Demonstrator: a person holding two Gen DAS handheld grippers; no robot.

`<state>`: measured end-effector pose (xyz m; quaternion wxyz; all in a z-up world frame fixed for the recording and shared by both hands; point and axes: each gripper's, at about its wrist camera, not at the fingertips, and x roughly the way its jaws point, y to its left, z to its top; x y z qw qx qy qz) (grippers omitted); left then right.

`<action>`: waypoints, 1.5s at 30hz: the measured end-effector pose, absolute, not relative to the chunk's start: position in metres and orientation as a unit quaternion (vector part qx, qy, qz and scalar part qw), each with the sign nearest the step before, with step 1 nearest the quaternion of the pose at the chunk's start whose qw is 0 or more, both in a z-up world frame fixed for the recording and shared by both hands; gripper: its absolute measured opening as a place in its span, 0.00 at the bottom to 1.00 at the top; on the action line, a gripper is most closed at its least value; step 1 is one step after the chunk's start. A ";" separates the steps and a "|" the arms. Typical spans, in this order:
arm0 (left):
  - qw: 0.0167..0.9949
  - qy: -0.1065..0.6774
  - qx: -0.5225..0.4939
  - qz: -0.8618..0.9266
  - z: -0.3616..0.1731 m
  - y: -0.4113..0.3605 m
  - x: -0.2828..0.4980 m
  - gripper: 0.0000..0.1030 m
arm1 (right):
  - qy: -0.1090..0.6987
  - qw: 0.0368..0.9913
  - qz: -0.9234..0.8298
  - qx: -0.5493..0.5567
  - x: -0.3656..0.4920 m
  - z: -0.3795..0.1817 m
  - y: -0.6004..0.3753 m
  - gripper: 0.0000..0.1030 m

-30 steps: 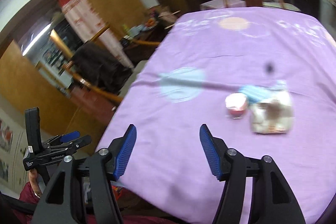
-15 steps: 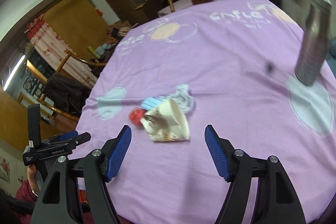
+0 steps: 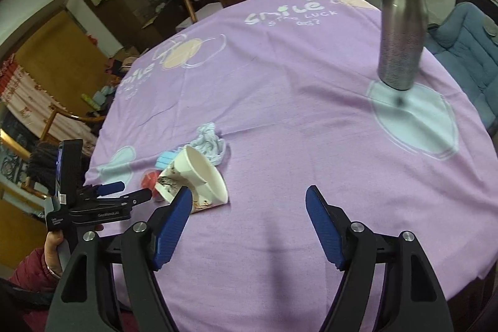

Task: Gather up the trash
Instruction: 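Move both open tools back over the remaining trash on the table, then grasp the clear cup of red items with the left tool while the right grasps the white paper cup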

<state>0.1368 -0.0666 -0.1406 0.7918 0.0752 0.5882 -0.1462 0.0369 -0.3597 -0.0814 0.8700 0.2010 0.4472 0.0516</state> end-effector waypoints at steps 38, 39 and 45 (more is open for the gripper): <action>0.843 0.523 -0.006 -0.129 -0.092 0.004 0.145 0.53 | 0.505 0.845 0.152 0.091 0.106 -0.093 -0.275 0.79; 0.843 0.523 -0.007 -0.125 -0.091 0.001 0.143 0.53 | 0.506 0.843 0.162 0.083 0.108 -0.094 -0.269 0.81; 0.838 0.536 -0.017 -0.098 -0.091 0.017 0.124 0.53 | 0.507 0.842 0.178 0.053 0.119 -0.104 -0.240 0.94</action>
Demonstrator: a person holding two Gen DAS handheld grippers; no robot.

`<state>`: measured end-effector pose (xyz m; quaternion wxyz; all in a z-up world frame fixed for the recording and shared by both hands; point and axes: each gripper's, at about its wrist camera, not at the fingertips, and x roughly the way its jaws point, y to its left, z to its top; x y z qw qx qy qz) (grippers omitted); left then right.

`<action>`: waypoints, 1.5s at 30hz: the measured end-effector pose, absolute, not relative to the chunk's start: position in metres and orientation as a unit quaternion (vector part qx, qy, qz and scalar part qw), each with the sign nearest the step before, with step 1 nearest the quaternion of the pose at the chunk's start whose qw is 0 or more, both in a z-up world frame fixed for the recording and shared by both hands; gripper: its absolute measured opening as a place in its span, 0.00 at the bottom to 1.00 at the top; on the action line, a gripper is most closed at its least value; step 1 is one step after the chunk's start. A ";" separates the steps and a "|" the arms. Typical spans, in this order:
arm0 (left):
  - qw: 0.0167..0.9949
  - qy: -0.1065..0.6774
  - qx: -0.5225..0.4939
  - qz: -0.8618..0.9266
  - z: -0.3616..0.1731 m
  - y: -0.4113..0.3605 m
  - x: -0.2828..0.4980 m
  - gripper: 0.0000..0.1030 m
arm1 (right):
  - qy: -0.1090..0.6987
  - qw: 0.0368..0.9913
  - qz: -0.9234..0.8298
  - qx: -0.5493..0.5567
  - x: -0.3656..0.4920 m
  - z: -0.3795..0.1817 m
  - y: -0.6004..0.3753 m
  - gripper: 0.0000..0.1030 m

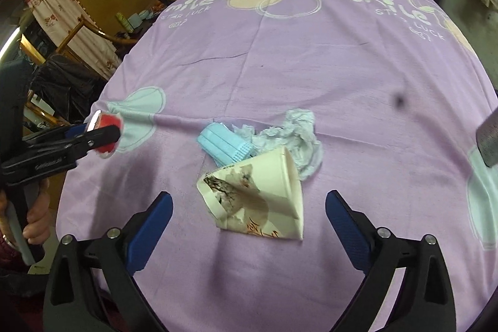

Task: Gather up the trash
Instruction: 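Grasp the clear cup of red items with the left tool while the right grasps the white paper cup, then drop the clear cup from the left tool into the red basket while the right drops the paper cup in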

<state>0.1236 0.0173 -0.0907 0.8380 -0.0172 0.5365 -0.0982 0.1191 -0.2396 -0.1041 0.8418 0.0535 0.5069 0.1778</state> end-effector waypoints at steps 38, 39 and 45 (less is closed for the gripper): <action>0.894 0.442 -0.076 -0.010 -0.001 0.055 -0.005 0.53 | 0.365 0.898 0.227 0.093 0.037 -0.027 -0.272 0.78; 0.896 0.437 -0.080 -0.001 0.002 0.069 -0.013 0.53 | 0.364 0.897 0.232 0.095 0.038 -0.025 -0.263 0.78; 0.894 0.421 -0.132 0.085 0.001 0.168 -0.078 0.53 | 0.351 0.881 0.311 0.058 0.014 -0.004 -0.162 0.78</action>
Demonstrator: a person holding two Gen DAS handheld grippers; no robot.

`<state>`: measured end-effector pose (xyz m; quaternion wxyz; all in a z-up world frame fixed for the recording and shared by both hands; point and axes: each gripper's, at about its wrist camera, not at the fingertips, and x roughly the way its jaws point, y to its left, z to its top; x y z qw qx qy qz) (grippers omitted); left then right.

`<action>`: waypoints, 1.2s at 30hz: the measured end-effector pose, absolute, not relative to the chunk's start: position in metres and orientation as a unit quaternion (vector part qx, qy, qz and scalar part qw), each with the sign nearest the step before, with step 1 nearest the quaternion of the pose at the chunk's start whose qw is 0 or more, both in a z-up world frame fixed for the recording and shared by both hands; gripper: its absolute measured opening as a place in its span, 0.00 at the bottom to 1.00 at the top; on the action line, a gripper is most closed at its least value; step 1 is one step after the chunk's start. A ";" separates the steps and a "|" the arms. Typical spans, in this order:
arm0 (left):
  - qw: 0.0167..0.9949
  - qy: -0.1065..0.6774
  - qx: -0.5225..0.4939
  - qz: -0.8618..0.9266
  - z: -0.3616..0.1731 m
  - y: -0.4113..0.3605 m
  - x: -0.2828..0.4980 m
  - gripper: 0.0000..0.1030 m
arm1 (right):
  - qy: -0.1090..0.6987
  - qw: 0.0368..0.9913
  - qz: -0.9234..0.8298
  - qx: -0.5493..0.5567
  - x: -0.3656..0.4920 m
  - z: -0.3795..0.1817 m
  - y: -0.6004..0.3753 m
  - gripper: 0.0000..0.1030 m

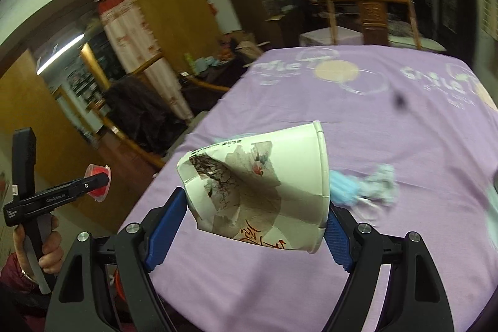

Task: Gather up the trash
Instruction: 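Drop the clear cup from the left tool into the red basket while the right drops the paper cup in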

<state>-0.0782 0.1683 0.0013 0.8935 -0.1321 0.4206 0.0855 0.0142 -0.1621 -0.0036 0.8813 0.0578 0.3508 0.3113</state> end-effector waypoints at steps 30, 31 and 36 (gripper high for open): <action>0.751 0.433 -0.311 0.389 -0.071 0.366 -0.341 0.87 | 0.400 0.727 0.538 -0.150 -0.075 0.015 0.131 0.78; 0.749 0.431 -0.311 0.396 -0.070 0.366 -0.348 0.87 | 0.400 0.719 0.546 -0.157 -0.081 0.014 0.140 0.78; 0.730 0.419 -0.318 0.436 -0.064 0.365 -0.390 0.87 | 0.393 0.670 0.598 -0.198 -0.112 0.013 0.189 0.78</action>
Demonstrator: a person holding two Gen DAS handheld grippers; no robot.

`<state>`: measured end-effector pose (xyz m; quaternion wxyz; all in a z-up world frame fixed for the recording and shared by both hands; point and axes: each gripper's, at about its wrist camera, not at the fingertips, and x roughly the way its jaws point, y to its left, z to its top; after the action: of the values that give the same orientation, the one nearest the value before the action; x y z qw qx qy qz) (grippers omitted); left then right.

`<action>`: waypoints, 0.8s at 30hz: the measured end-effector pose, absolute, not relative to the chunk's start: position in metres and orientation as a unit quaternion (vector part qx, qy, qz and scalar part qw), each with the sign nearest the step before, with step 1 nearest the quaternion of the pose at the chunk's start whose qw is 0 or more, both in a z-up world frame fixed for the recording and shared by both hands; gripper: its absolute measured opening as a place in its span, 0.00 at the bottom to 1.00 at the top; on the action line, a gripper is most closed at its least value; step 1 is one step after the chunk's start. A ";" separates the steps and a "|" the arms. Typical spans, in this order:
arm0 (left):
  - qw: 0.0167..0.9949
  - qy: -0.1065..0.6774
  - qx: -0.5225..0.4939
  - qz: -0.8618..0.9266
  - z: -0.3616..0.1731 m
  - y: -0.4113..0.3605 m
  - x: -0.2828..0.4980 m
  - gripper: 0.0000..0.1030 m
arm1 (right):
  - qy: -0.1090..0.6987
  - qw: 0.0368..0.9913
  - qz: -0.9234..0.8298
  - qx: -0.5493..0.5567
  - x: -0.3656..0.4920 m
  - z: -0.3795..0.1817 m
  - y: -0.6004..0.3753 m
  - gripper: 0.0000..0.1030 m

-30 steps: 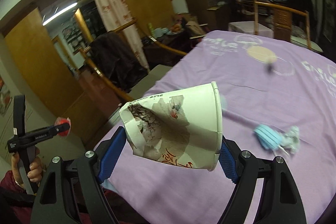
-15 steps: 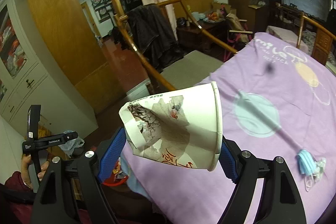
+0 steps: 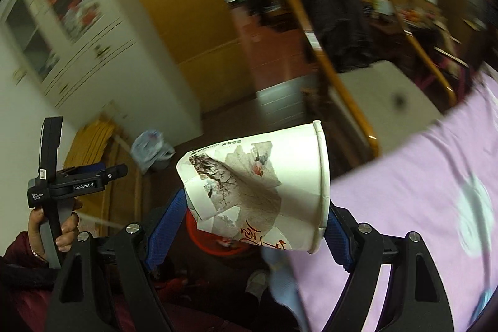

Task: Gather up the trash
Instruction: 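Drop the clear cup from the left tool into the red basket while the right drops the paper cup in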

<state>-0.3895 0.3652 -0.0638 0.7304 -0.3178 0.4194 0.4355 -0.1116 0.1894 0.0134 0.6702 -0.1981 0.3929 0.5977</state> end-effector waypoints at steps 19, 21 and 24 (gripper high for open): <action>0.697 0.413 -0.314 0.494 -0.051 0.372 -0.447 0.88 | 0.399 0.618 0.636 -0.234 -0.164 -0.002 0.261 0.88; 0.709 0.416 -0.309 0.479 -0.051 0.374 -0.433 0.88 | 0.400 0.631 0.625 -0.226 -0.155 -0.002 0.251 0.88; 0.727 0.423 -0.297 0.452 -0.052 0.375 -0.408 0.88 | 0.403 0.655 0.604 -0.208 -0.136 0.000 0.230 0.88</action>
<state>-0.4084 0.3751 -0.0521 0.7268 -0.2972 0.4231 0.4521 -0.1361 0.2302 0.0003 0.6552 -0.2083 0.4030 0.6041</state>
